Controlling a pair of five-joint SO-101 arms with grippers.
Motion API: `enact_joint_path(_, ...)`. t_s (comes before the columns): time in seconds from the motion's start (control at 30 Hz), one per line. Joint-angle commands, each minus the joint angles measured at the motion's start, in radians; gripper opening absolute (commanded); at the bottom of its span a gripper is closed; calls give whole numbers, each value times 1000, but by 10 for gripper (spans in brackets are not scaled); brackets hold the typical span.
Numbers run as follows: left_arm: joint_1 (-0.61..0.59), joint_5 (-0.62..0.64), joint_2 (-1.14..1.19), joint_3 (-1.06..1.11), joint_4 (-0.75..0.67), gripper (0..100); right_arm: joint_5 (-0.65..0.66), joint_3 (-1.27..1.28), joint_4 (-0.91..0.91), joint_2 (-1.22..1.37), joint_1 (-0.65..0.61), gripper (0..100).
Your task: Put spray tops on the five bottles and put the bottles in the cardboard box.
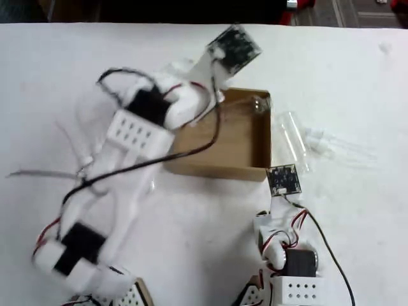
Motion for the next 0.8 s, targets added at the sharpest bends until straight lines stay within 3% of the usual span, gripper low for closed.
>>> enact_joint_path(0.0, 87, -31, 211, -292, 104, 31, 3, 8, 4, -5, 5, 23)
enact_joint_path(0.2, 113, -126, 556, -697, 241, 207, 3, 8, 4, -5, 5, 23)
enact_joint_path(0.37, 163, -226, 814, -1036, 313, 181, 3, 8, 4, -5, 5, 23)
enact_joint_path(0.53, 196, -229, 1026, -1298, 339, 179, 3, 8, 4, -5, 5, 23)
enact_joint_path(0.77, 213, -229, 1224, -1476, 331, 179, 3, 8, 4, -5, 5, 23)
